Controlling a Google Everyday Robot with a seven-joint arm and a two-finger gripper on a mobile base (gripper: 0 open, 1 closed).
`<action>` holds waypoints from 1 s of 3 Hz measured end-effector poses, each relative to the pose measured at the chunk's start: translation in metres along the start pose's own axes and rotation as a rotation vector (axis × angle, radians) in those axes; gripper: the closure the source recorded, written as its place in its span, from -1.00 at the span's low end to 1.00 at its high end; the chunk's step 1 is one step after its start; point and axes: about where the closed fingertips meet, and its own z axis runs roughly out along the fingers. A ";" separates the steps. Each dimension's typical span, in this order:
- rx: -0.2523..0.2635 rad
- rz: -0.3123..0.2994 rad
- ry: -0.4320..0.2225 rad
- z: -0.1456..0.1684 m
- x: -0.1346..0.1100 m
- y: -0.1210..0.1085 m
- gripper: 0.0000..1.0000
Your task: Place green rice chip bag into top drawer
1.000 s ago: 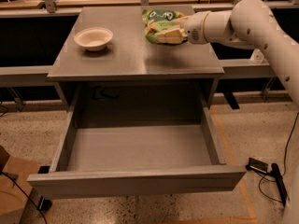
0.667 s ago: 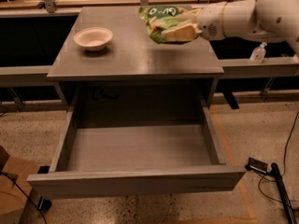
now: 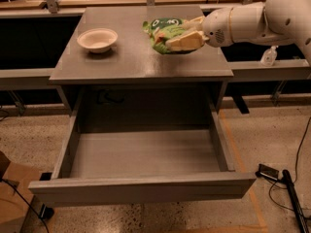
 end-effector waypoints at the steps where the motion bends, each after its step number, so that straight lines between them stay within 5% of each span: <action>1: -0.076 -0.029 0.021 0.002 0.000 0.024 1.00; 3: -0.272 -0.105 -0.027 -0.030 -0.006 0.146 1.00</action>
Offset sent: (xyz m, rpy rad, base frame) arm -0.1671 0.0283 -0.0084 -0.0409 0.0236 0.3260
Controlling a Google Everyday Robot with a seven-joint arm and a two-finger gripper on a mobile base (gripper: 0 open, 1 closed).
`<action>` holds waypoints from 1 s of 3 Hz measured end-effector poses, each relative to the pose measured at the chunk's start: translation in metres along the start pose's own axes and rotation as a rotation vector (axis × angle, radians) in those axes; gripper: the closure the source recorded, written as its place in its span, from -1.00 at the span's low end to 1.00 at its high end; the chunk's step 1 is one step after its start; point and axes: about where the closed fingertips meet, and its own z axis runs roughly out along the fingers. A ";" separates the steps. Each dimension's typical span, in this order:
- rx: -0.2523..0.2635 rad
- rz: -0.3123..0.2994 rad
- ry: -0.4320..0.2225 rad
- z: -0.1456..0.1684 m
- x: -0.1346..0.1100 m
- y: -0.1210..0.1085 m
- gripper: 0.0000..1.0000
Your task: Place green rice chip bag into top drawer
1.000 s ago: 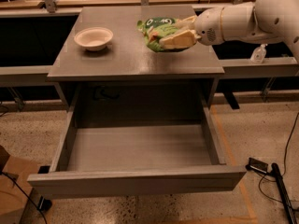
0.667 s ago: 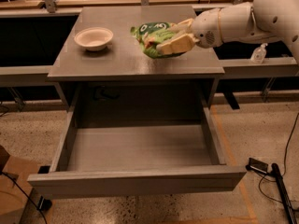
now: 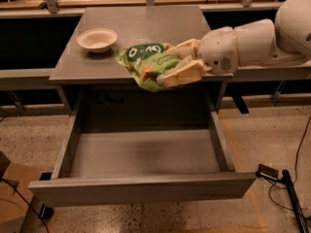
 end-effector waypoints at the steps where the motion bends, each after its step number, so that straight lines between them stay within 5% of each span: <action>1: -0.099 -0.008 -0.051 0.020 0.012 0.062 1.00; 2: -0.163 0.042 -0.074 0.057 0.068 0.107 0.47; 3: -0.131 0.080 -0.068 0.080 0.109 0.108 0.01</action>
Offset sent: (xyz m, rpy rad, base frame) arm -0.1182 0.0523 -0.1443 0.1021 0.1403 0.1744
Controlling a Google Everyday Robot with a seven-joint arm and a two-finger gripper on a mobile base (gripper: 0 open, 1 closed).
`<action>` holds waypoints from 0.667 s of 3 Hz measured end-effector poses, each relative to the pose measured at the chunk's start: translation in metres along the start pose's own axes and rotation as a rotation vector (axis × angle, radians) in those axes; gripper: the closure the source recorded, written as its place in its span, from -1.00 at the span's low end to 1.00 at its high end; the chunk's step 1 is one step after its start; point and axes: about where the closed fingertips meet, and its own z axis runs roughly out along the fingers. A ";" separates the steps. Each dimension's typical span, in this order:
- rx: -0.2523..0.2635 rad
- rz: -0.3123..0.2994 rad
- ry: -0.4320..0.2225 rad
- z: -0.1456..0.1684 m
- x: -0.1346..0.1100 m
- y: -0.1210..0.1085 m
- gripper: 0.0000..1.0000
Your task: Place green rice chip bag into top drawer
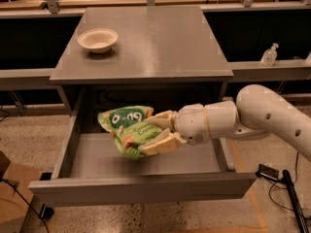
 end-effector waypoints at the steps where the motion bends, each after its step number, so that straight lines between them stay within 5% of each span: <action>1: 0.067 0.045 0.005 0.013 0.041 -0.027 -0.45; 2: 0.111 0.084 0.013 0.026 0.070 -0.052 -0.91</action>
Offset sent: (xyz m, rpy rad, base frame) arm 0.0842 -0.0017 -0.1119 -0.0174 0.0767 -0.2036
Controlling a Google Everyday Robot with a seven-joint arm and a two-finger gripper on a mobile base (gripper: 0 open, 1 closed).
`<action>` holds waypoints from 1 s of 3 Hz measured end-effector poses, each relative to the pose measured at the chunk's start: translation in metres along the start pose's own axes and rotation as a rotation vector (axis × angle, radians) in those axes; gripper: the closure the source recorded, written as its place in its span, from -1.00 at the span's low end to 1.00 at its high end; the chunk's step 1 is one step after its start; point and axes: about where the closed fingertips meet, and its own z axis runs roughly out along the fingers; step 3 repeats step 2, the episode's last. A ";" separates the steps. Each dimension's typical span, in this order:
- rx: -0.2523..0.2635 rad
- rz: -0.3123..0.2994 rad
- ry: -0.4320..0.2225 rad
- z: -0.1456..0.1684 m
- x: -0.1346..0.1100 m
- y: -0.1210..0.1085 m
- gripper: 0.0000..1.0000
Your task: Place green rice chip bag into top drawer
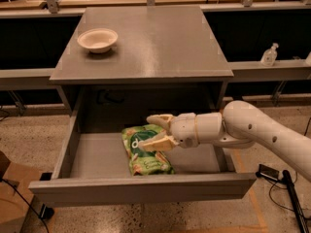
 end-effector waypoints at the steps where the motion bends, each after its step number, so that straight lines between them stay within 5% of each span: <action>1: 0.003 0.002 0.000 0.002 0.001 -0.002 -1.00; 3: 0.003 0.002 0.000 0.002 0.001 -0.002 -1.00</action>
Offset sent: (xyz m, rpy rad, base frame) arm 0.0018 0.0010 -0.0019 0.0005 0.0010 -0.0040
